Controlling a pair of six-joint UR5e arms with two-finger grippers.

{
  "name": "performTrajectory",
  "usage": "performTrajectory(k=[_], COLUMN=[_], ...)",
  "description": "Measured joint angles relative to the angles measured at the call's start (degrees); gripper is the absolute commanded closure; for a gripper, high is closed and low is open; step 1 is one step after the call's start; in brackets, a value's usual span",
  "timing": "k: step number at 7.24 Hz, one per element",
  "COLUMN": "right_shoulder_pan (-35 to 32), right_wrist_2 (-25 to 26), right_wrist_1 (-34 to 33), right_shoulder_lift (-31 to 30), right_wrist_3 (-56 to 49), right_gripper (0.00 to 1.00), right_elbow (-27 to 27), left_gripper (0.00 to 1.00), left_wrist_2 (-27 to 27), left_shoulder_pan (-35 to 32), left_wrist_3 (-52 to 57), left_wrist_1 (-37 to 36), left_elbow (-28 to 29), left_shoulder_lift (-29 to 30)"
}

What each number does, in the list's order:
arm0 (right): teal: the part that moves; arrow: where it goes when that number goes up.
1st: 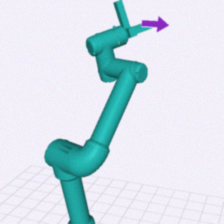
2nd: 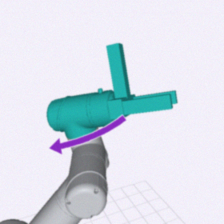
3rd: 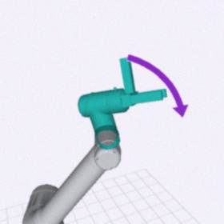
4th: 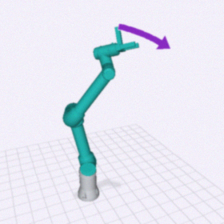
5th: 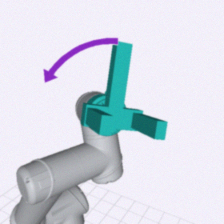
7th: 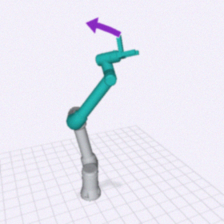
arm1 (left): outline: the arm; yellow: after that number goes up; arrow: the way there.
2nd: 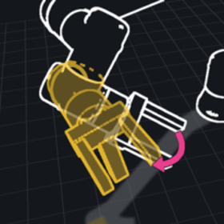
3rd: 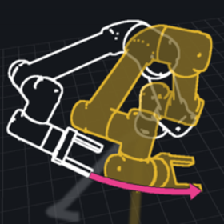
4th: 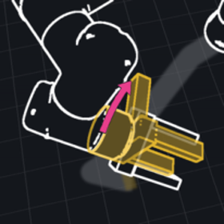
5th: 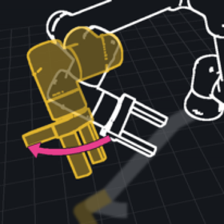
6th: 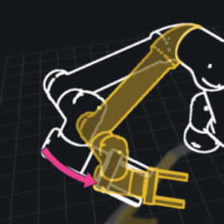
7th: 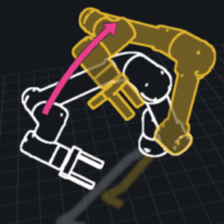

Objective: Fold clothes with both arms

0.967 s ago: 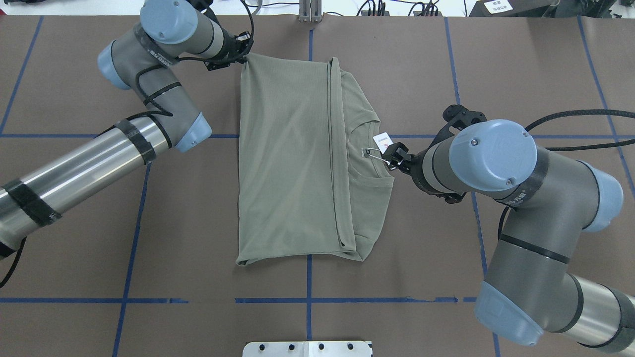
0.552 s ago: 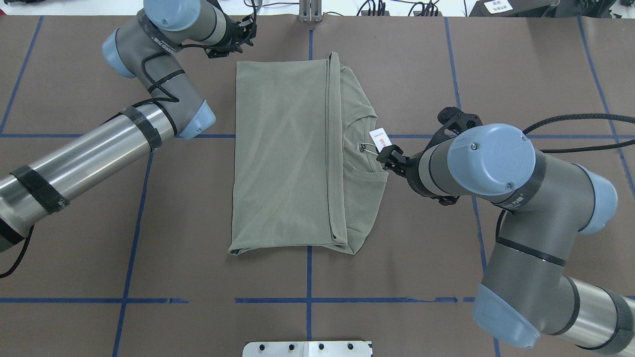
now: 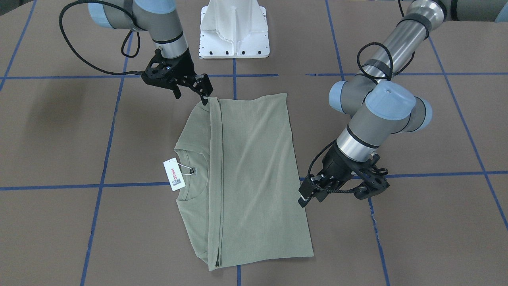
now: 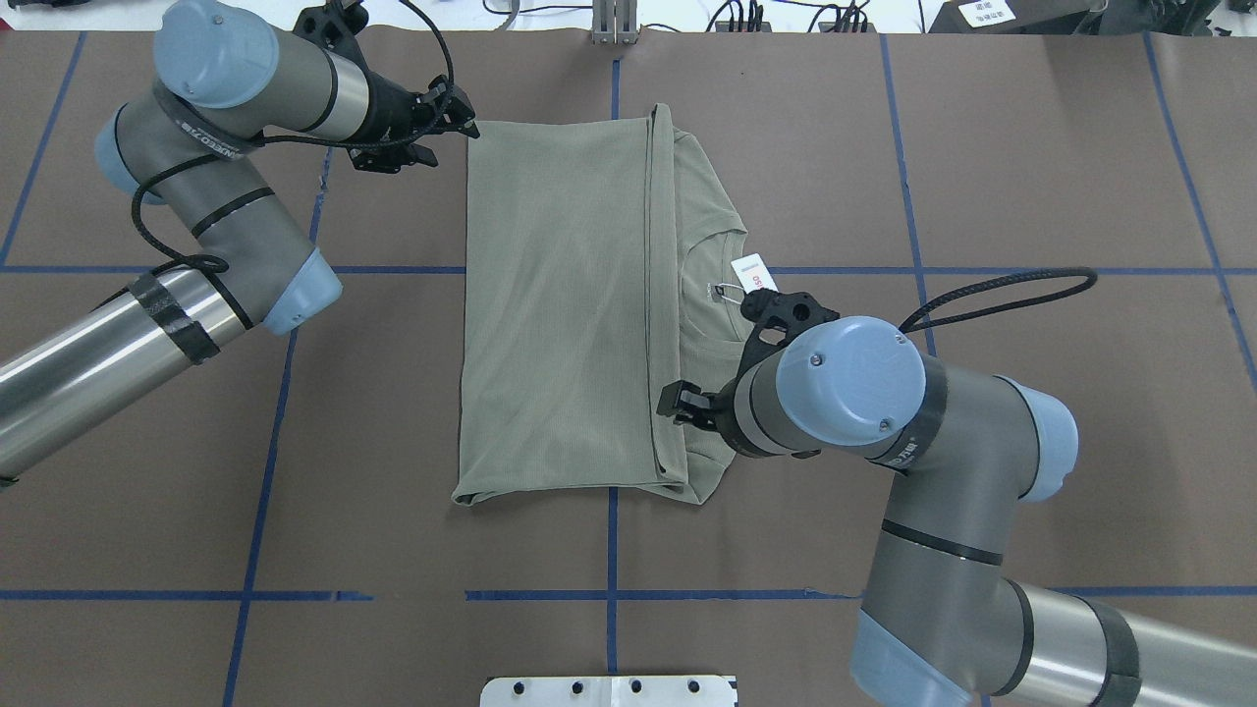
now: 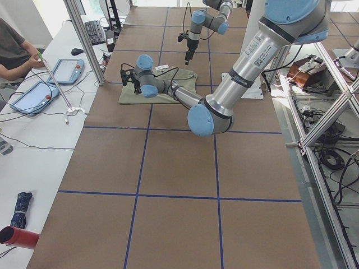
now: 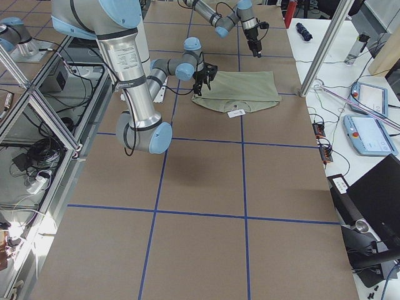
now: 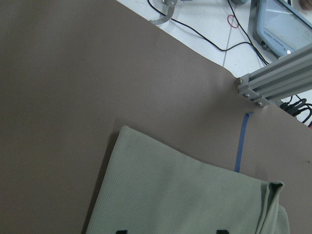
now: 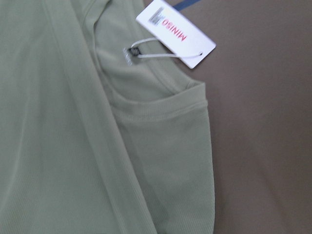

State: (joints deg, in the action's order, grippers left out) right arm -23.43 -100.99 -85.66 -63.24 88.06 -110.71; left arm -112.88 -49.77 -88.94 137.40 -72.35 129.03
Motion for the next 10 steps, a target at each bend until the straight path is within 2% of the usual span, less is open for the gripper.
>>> performTrajectory(k=[2,5,7,9,10], right_shoulder_pan=[0.42,1.42,1.92,2.11,2.3], right_wrist_2=[-3.38,-3.55,-3.41,-3.48,-3.45], right_wrist_1=[0.41,0.35,-0.42,-5.0,-7.76], right_shoulder_lift=[1.99,3.81,4.99,6.88,8.04], right_wrist_3=[-7.04,-8.39,-18.53,-28.01,-31.61], right_gripper=[0.0,0.0,0.0,0.01,0.15], right_elbow=[1.52,2.9,5.5,6.83,7.01], left_gripper=[0.32,0.32,0.32,0.32,0.32], left_wrist_2=[-0.06,-0.12,-0.15,-0.15,-0.15], left_shoulder_pan=[0.2,0.28,0.32,0.4,0.43], left_wrist_3=[0.0,0.0,0.0,0.0,-0.02], left_wrist_1=[0.06,0.07,0.06,0.07,0.07], left_elbow=[-0.3,-0.39,-0.39,-0.37,-0.35], left_shoulder_lift=[-0.48,-0.77,-0.91,-1.12,-1.19])
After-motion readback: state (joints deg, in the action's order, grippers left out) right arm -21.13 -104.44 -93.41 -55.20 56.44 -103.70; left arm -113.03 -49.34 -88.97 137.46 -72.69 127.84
